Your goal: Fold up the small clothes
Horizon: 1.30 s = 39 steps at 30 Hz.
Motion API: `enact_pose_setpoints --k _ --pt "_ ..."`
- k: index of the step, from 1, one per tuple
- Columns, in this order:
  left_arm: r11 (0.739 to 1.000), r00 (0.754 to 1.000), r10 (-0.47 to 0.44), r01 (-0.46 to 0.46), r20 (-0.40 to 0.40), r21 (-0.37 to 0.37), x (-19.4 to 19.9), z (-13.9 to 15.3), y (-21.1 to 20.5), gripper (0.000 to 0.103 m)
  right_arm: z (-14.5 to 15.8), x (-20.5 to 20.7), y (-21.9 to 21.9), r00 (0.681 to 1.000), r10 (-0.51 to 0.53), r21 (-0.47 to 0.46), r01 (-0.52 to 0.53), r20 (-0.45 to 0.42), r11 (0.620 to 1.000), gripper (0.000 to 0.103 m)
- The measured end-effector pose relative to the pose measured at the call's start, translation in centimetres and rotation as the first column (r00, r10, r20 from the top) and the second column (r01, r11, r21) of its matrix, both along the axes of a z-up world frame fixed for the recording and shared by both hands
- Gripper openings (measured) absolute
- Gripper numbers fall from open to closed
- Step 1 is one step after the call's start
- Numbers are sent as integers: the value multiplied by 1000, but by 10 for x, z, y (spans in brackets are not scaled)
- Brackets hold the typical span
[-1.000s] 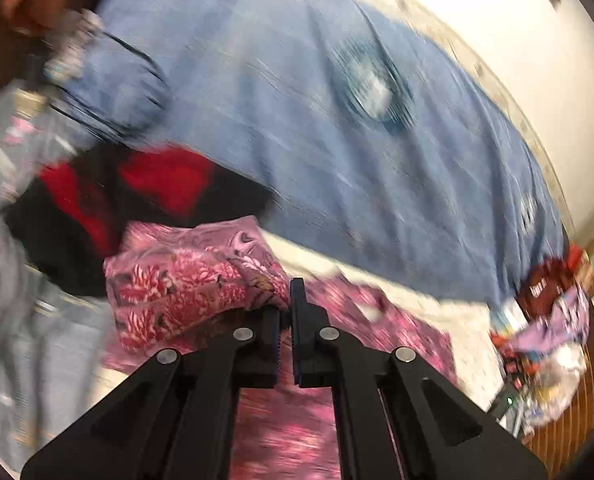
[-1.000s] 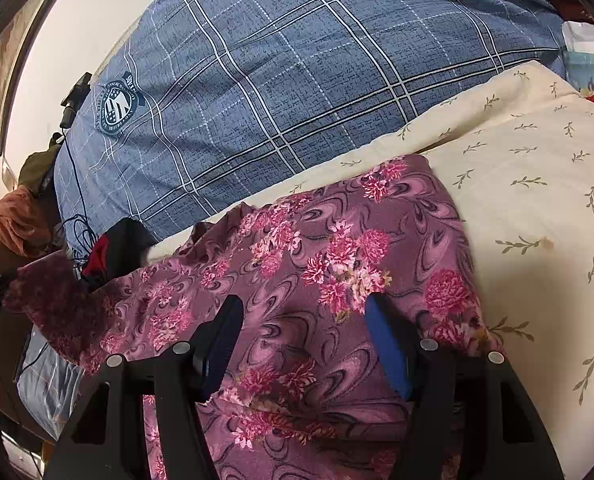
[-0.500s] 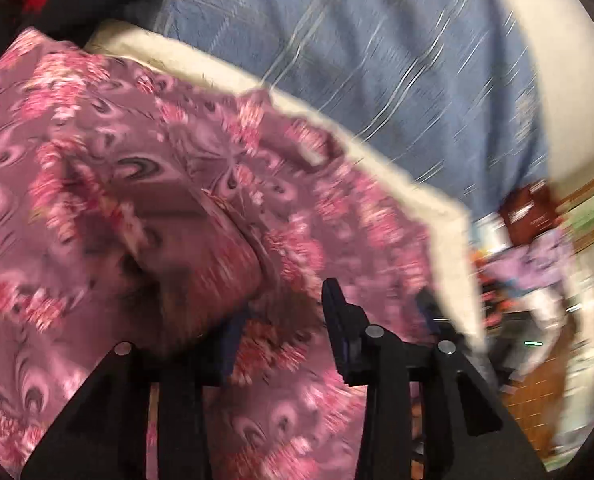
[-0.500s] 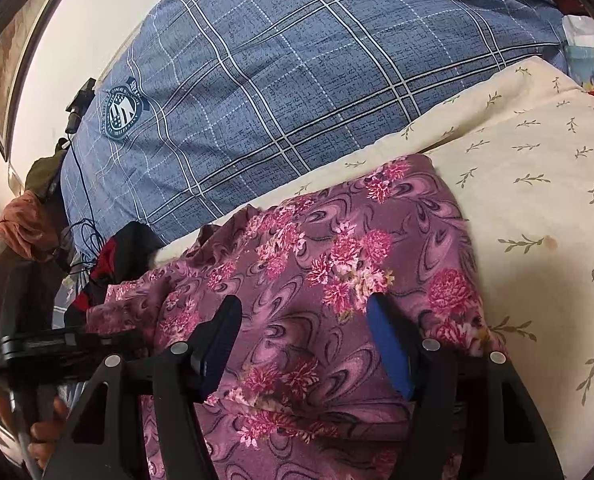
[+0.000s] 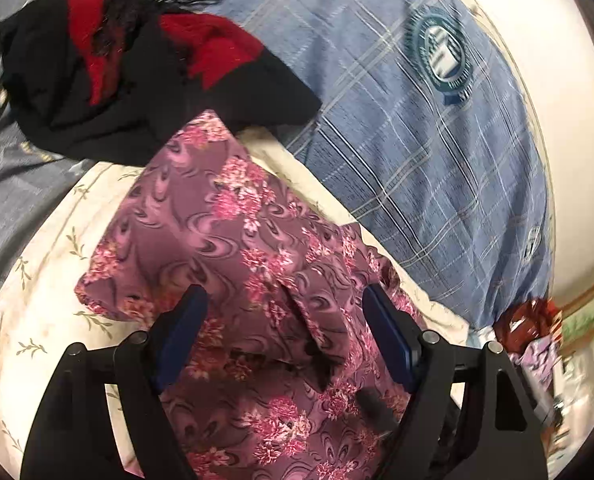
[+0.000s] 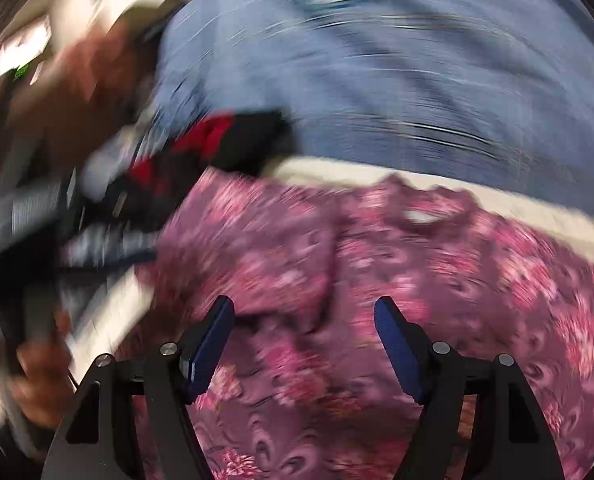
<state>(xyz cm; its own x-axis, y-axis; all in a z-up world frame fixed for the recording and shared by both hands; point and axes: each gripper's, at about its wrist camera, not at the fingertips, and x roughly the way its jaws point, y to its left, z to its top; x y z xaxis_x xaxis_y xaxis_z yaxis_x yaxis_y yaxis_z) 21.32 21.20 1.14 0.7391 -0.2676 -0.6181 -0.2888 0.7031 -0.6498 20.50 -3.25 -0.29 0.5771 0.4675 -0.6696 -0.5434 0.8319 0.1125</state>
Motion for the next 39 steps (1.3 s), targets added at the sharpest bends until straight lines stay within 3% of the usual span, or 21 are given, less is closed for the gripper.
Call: enact_pose_setpoints --k 2,4,9,10,12,13,15,17,20,22,25,28,31,33,34,35,36,37,39 --pt "1000 1000 12 -12 -3 -17 -3 -3 7 80 -9 -13 23 997 42 -141 -32 71 989 76" --pt "1000 1000 19 -19 -6 -20 -1 -5 9 80 -13 -17 35 991 71 -216 -45 116 975 78" --pt "999 999 46 -46 -5 7 -1 -6 14 80 -17 0 54 982 99 -264 -53 164 963 79" --pt "999 999 50 -50 -5 12 0 -7 15 80 -20 4 62 978 123 -284 -71 171 956 75" --pt "998 998 57 -57 -4 16 0 -8 17 80 -22 7 68 975 141 -290 -86 174 953 34" --pt "998 998 60 -60 -4 11 0 -9 19 80 -19 14 65 982 133 -239 -98 133 966 9" --pt "998 998 60 -60 -8 2 2 -11 19 80 -6 19 45 993 72 -93 -63 93 994 9" --pt "999 999 41 -41 -12 -2 4 -13 15 80 9 24 7 999 -17 83 13 47 996 9" --pt "1000 999 -27 27 -25 -2 11 -17 -1 80 23 28 -78 983 -176 338 185 -55 923 8" --pt "996 995 -90 90 -36 -8 16 -21 -16 80 18 26 -141 947 -292 440 321 -135 839 8" --pt "988 987 -155 155 -47 13 20 -24 -38 80 0 24 -203 884 -414 469 465 -215 751 7" --pt "977 976 -206 210 -74 37 25 -29 -58 80 -25 20 -241 833 -455 490 554 -315 673 7" --pt "970 969 -223 232 -110 77 29 -34 -70 80 -39 22 -251 823 -434 511 567 -365 646 14" --pt "969 969 -222 232 -108 89 30 -33 -73 80 -43 26 -251 808 -442 505 588 -389 632 24" --pt "969 969 -224 233 -104 85 29 -32 -73 80 -47 31 -249 799 -442 500 600 -408 624 34" --pt "969 970 -224 232 -98 78 28 -31 -72 80 -47 29 -248 797 -443 498 603 -410 623 34" --pt "973 972 -216 222 -90 69 28 -29 -69 80 -45 33 -245 798 -449 485 601 -402 635 32" --pt "976 976 -204 209 -80 62 26 -28 -65 80 -41 36 -242 809 -445 475 587 -384 656 14" --pt "984 983 -173 176 -63 43 21 -28 -53 80 -28 31 -245 836 -425 529 548 -346 648 7"
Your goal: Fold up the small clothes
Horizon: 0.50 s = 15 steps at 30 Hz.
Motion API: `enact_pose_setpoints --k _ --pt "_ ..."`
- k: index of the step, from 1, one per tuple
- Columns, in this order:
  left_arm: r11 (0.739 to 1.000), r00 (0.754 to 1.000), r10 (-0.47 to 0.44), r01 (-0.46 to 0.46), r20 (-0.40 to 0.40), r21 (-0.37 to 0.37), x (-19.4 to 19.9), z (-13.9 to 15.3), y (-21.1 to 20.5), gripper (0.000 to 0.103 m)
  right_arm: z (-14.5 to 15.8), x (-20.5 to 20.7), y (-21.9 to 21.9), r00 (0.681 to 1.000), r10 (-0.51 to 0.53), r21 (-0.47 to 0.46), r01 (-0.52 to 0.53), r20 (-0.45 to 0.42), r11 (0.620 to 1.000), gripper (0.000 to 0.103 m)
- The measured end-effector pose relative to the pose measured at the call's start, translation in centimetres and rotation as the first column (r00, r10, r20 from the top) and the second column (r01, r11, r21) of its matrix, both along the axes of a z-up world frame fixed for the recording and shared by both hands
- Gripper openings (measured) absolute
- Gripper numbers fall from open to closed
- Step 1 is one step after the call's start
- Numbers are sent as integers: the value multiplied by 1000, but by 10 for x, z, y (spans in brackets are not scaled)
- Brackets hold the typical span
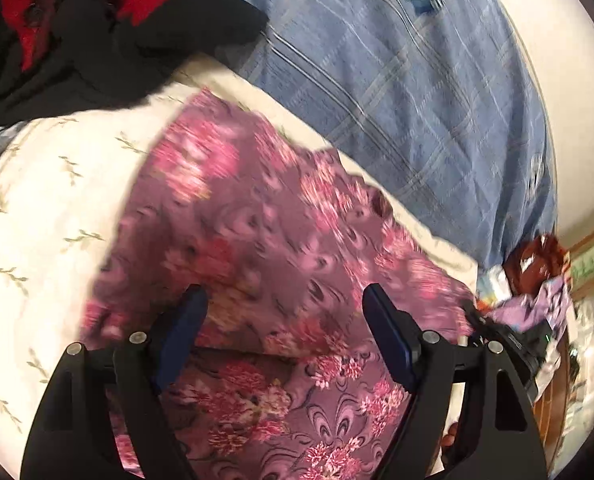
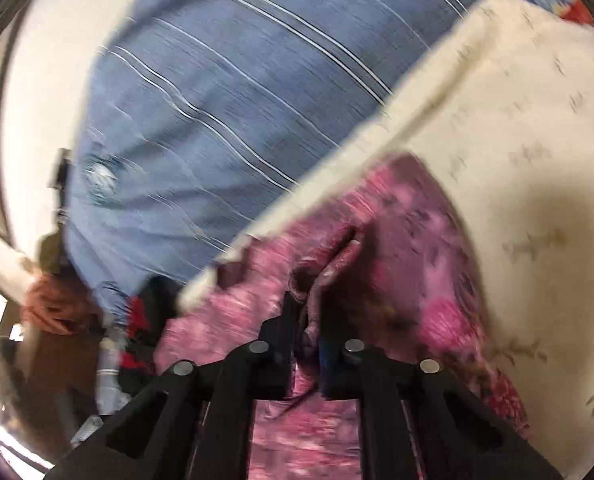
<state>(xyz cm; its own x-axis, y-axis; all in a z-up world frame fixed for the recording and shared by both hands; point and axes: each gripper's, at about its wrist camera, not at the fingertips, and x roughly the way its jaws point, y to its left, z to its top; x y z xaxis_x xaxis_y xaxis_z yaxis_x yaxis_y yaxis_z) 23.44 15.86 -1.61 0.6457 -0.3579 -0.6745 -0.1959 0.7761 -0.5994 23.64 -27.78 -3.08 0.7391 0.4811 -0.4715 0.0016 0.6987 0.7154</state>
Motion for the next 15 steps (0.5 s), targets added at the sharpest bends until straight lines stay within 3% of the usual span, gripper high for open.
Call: enact_pose_setpoints --k 3,8,13,15 --pt "998 999 38 -37 3 -44 1 -2 15 80 18 -13 -16 998 -44 -38 46 53 998 7" --pt "997 998 46 -49 -50 -53 9 -15 21 80 -13 -16 -31 992 -82 -169 65 -92 983 8" --pt "999 998 44 -43 -39 18 14 -13 12 80 -15 -16 -27 993 -78 -89 69 -93 994 27" --pt "998 998 43 -41 -37 43 15 -13 9 80 -6 -15 -28 995 -65 -115 56 -73 992 9"
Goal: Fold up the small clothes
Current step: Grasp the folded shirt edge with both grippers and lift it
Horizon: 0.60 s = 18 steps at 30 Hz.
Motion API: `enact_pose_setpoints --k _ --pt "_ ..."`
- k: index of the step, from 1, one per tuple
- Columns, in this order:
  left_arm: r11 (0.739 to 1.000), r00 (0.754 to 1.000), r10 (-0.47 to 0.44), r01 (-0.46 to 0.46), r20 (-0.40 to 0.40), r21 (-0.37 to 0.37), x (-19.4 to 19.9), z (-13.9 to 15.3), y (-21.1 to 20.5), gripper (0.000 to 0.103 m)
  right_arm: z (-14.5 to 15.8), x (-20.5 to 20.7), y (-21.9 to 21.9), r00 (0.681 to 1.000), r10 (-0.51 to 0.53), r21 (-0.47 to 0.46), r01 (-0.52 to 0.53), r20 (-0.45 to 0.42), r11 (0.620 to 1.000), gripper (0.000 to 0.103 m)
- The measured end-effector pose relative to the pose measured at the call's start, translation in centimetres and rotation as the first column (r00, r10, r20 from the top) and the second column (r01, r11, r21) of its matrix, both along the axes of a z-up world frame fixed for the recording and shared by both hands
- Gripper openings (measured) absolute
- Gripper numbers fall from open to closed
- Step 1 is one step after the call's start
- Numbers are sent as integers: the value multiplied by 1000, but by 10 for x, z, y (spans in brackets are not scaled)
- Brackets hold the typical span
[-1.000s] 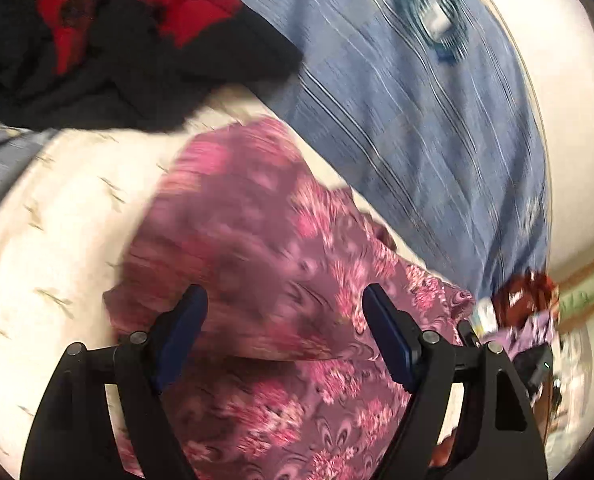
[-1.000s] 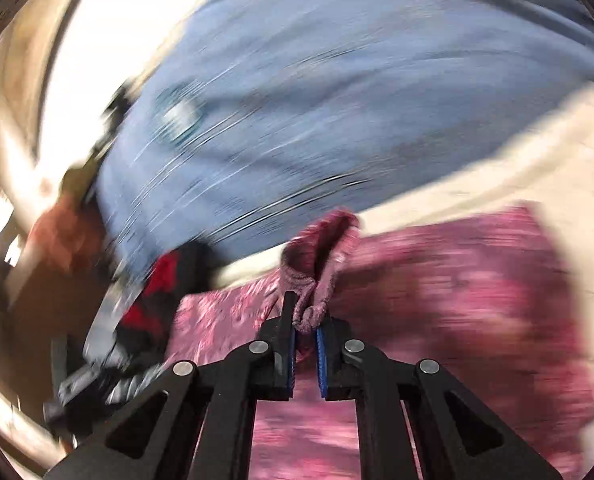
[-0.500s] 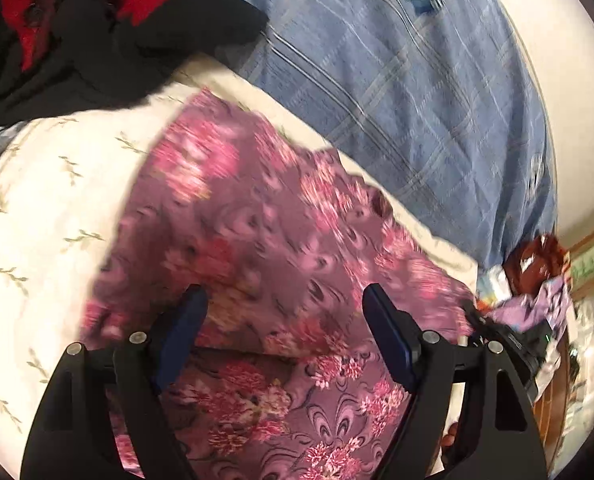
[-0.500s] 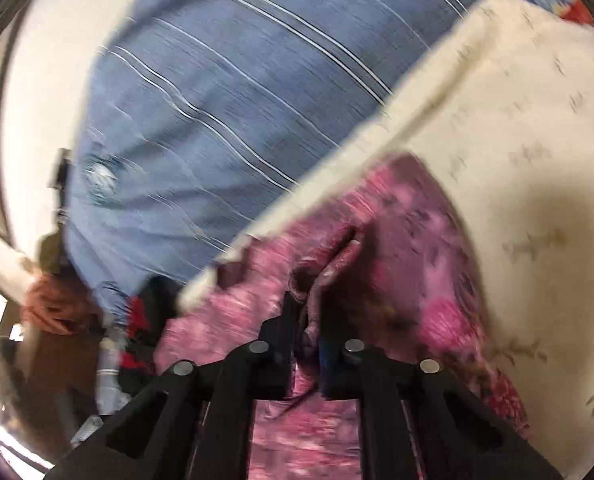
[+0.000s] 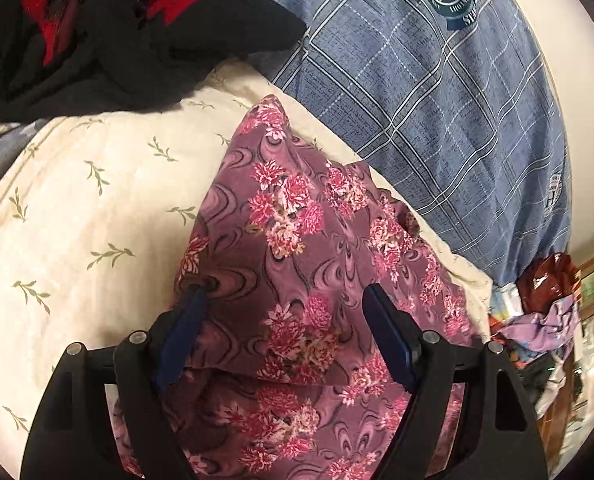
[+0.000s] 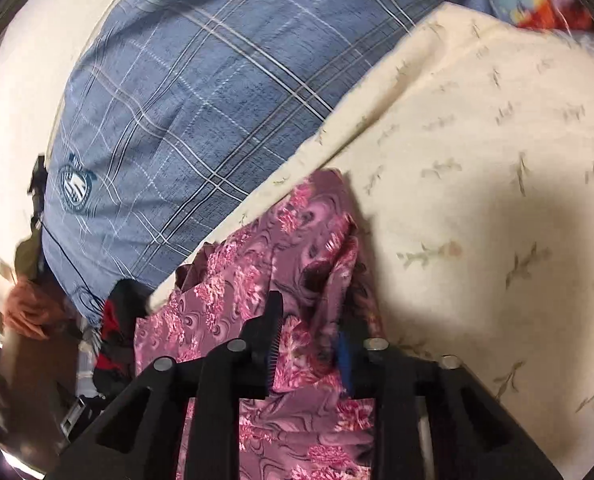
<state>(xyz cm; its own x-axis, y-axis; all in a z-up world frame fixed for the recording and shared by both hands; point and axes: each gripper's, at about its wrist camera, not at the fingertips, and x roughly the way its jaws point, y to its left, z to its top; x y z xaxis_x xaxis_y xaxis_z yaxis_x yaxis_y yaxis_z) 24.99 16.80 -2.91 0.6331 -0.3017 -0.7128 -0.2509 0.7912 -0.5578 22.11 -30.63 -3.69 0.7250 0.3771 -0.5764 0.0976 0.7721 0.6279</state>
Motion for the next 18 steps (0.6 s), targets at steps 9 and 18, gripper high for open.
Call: enact_pose_setpoints --k 9,18 --pt "999 989 -44 40 142 29 -10 26 -1 81 11 -11 -6 999 -26 -130 21 -42 991 17" --pt "965 987 -160 156 0 211 22 -4 -38 85 -4 -13 23 995 100 -163 -104 -30 981 32"
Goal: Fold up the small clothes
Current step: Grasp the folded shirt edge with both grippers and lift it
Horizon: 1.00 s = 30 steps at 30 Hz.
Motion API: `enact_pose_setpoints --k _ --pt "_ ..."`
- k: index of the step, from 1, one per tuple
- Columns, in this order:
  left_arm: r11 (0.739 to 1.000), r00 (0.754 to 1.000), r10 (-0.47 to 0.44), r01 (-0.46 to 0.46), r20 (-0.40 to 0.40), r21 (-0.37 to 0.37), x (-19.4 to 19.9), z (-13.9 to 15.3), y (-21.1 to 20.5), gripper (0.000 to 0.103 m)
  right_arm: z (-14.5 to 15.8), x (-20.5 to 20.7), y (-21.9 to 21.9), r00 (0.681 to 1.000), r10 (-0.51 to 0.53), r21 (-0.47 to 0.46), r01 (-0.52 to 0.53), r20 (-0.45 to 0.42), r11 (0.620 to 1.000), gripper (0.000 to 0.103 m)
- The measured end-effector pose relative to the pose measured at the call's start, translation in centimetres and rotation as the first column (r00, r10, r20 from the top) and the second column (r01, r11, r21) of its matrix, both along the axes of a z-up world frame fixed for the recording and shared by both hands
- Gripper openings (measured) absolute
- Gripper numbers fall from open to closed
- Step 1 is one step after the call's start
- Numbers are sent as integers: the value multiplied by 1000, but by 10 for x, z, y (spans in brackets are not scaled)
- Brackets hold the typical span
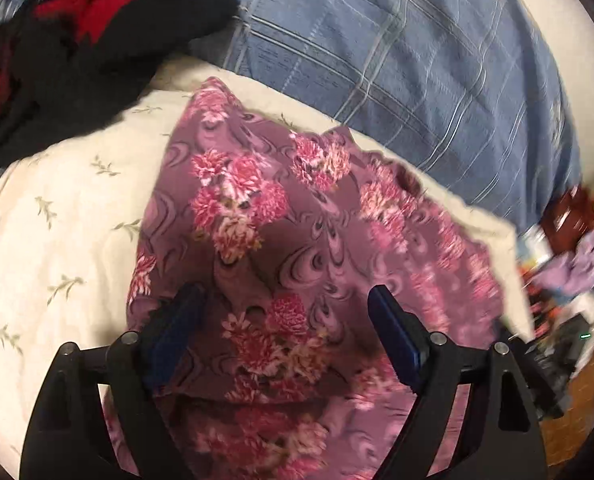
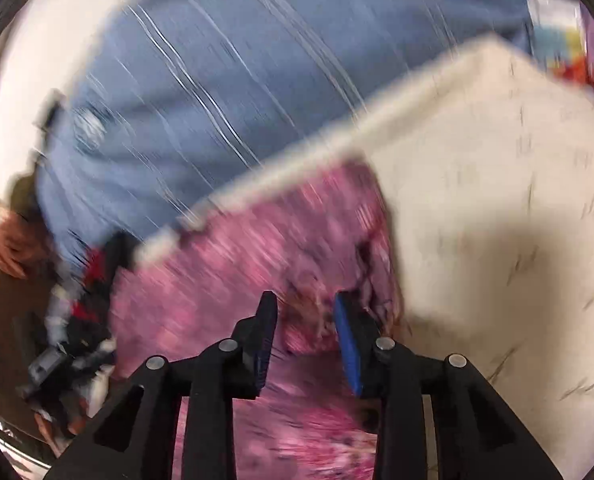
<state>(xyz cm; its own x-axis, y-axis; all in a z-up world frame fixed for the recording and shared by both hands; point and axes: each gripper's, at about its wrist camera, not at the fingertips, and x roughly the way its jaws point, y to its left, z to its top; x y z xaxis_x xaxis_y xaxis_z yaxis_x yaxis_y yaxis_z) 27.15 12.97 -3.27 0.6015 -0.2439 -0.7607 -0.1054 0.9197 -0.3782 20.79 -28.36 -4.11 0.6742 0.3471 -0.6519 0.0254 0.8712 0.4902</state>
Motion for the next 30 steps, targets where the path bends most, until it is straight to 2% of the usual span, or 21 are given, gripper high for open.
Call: enact_pose_setpoints --k 1,4,5,7,8,9,11,13,15,18,21,25,28,30 --pt "999 1000 -6 6 5 40 -1 1 -5 85 1 -6 1 997 -15 -7 16 72 1000 31" --pt "991 999 -37 38 -11 126 -6 2 -16 85 11 -9 7 999 -21 -47 23 44 999 33" --pt "995 999 -43 46 -29 94 -13 10 -12 85 16 -13 5 1000 -15 -36 16 27 999 36" --pt "998 999 -37 37 -8 -44 -30 24 7 85 23 -25 2 1000 -1 -17 1 3 1000 40" --pt "995 1000 -29 29 -2 -100 -40 30 20 85 23 -31 3 1000 9 -7 -8 1 1000 45" --pt "992 1000 -20 19 -7 -124 -49 35 31 85 24 -48 -1 1000 24 8 -24 2 1000 49" --pt "995 999 2 -6 -34 -97 -68 39 53 85 14 -70 -6 999 38 31 -37 -18 999 63" --pt "999 994 24 -29 -105 -42 -85 31 71 85 -5 -94 -12 995 67 71 -62 -67 995 61" --pt "998 981 27 -36 -193 -45 -103 14 85 85 -12 -117 -17 996 89 115 -86 -23 990 61" --pt "997 963 16 -36 -270 -67 -132 -11 96 85 -16 -138 -21 996 88 148 -85 -15 985 61" --pt "997 970 -28 10 -243 -73 -164 -6 96 85 -11 -152 -28 996 84 165 -78 -29 983 61" --pt "992 958 -116 97 -264 -84 -188 -12 87 85 -5 -178 -43 999 37 98 -34 -28 995 64" --pt "990 955 -138 131 -262 -44 -203 -14 77 86 -21 -193 -50 994 64 104 -55 -85 993 64" --pt "987 948 -162 156 -275 -46 -213 -15 71 87 -31 -206 -48 989 110 134 -96 -101 986 64"
